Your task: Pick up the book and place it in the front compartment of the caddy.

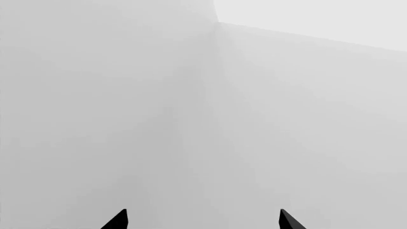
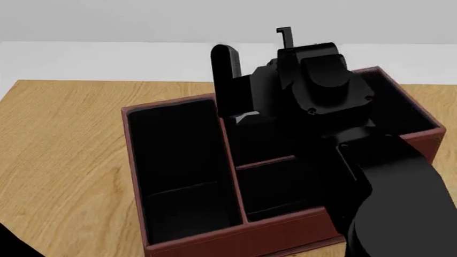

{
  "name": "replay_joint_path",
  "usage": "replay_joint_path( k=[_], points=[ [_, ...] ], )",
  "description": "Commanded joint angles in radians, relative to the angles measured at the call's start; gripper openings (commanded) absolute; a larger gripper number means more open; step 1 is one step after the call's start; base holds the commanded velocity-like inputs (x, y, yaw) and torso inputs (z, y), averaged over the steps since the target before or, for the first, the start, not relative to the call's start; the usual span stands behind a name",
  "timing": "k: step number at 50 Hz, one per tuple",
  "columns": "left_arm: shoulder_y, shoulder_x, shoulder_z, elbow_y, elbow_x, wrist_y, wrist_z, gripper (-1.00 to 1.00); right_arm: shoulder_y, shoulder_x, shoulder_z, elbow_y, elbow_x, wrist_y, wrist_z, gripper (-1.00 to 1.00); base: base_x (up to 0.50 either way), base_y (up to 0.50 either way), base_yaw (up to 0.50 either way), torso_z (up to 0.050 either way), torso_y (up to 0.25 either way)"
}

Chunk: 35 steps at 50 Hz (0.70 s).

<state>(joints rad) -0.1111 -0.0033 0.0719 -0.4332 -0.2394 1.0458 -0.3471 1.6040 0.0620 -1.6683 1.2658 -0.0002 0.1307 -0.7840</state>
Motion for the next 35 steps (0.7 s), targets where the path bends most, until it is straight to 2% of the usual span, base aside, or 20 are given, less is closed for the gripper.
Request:
replay_joint_path(
  k=[1, 35],
  points=[
    [0.000, 0.000, 0.000, 0.000, 0.001, 0.000, -0.005, 1.00, -0.014, -0.017, -0.003, 0.042, -0.041, -0.030, 0.010, -1.00, 0.00, 0.00, 0.00, 0.000, 0.000],
    [0.000, -0.007, 0.004, -0.006, 0.028, -0.003, -0.036, 1.00, -0.090, -0.021, -0.021, 0.043, -0.003, 0.061, 0.109, -1.00, 0.00, 0.00, 0.00, 0.000, 0.001]
  ],
)
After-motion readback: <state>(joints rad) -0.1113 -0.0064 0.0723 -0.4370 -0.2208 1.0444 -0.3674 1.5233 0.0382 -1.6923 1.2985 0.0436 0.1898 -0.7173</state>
